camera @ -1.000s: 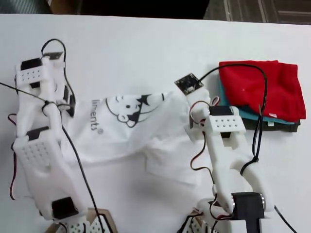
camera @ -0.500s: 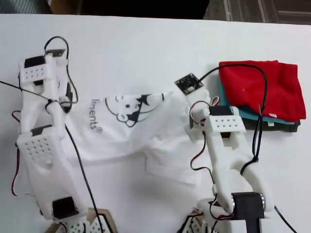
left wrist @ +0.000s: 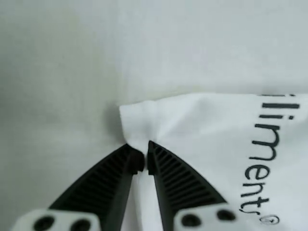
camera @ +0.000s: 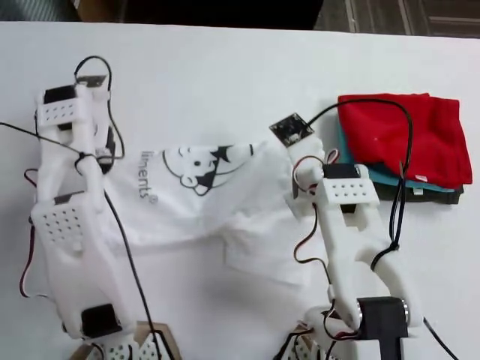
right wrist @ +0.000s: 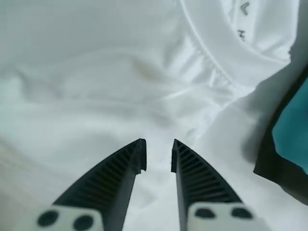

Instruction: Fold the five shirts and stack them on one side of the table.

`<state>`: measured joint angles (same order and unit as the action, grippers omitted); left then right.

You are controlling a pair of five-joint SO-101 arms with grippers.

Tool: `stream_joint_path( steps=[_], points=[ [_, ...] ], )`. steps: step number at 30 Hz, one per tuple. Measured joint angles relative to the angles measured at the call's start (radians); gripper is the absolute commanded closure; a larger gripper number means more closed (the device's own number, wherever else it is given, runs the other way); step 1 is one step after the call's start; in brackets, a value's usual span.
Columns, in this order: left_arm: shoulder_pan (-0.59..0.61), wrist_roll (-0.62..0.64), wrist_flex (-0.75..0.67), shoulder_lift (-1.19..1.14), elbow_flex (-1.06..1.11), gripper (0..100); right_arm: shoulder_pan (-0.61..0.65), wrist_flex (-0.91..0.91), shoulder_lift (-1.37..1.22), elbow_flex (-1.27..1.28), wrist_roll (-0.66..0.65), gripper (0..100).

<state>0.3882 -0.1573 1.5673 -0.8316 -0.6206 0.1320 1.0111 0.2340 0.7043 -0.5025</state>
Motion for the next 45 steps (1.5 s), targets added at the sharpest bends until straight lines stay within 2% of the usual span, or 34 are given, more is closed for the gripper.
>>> stream_joint_path(
  steps=[7, 16, 23, 30, 34, 38, 42, 45],
  points=[
    [-0.002, -0.009, 0.0, -0.075, -0.123, 97, 0.044, 0.0, -0.002, -0.031, 0.0, 89.7],
    [-0.002, -0.044, 0.15, -0.173, -0.45, 97, 0.06, 0.0, -0.002, -0.112, 0.072, 89.7],
    [0.017, -0.077, 0.164, -0.261, -0.534, 86, 0.075, 0.0, -0.002, -0.114, 0.078, 89.7],
    [0.046, -0.084, 0.196, -0.242, -0.582, 85, 0.146, 0.0, -0.002, -0.114, 0.078, 89.7],
    [0.046, -0.084, 0.199, -0.104, -0.523, 85, 0.163, -0.046, -0.029, -0.114, 0.078, 89.7],
    [-0.015, -0.084, 0.199, 0.078, -0.344, 85, 0.16, -0.092, -0.14, -0.178, 0.103, 89.8],
    [-0.117, -0.084, 0.184, 0.18, -0.126, 85, 0.163, -0.071, -0.333, -0.35, 0.112, 89.8],
    [-0.146, -0.086, 0.078, 0.181, 0.006, 85, 0.167, 0.032, -0.496, -0.551, 0.115, 89.8]
  ],
)
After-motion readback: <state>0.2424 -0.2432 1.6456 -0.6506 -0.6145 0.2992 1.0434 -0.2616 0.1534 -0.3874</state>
